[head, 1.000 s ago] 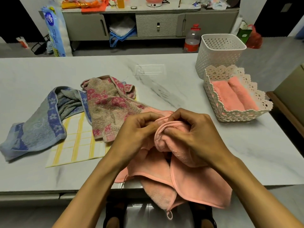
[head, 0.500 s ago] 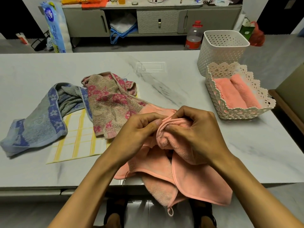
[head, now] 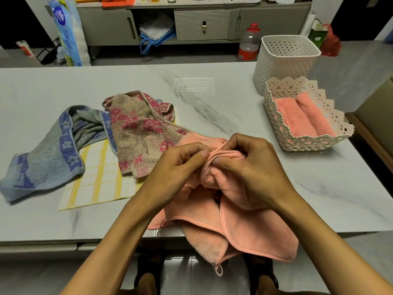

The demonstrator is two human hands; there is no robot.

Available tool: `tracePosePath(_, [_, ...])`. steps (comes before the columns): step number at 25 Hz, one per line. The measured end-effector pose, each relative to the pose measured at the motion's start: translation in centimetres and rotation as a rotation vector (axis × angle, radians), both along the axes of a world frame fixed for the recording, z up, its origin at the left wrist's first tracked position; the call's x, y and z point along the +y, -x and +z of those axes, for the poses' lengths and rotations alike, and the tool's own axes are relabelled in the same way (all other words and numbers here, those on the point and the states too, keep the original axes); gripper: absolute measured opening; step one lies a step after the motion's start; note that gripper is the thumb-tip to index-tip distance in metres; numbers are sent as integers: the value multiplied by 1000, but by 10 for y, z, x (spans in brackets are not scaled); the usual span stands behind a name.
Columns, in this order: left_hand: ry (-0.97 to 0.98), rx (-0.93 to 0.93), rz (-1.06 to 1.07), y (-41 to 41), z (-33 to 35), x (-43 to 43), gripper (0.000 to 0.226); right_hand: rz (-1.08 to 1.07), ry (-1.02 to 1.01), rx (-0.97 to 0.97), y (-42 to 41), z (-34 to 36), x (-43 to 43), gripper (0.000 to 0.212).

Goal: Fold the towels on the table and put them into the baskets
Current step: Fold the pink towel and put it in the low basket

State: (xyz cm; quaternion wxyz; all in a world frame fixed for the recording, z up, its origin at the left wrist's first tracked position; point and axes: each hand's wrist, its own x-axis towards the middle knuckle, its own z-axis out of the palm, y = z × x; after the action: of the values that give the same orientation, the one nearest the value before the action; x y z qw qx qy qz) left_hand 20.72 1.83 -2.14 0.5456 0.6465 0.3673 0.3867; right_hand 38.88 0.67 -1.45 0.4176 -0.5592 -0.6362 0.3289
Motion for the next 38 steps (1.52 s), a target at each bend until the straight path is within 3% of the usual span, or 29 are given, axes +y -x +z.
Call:
tracePosePath(5, [1,-31,50,-3,-1,-1,17,42,-33,-25,-2,-2,0,18])
tracePosePath(8, [-12,-37,38,0,2,0,16,276,64,116,-16,5,2,45])
tracePosePath(9, [-13,-31,26,1,4,0,17,326,74,122,-20,8,2,44])
tracePosePath(13, [-59,14,-2,0,19,-3,18,273,-47,32,-19,18,-1,5])
tracePosePath(17, [-176,46,90,-3,62,-17,17,194,-147,26,-10,56,-12,6])
tracePosePath(22, [-335,69,218,18,155,-49,9,285,-117,-5,-31,147,-45,17])
tracePosePath(28, [-458,179,459,60,205,-61,11,435,48,-272,-70,195,-89,37])
tracePosePath(32, [-451,203,716,80,203,-70,14,360,31,-532,-89,203,-118,56])
tracePosePath(35, [-493,300,849,90,206,-80,8,265,17,-707,-98,206,-130,51])
tracePosePath(38, [-564,377,921,87,212,-85,5,35,-190,-835,-103,206,-122,37])
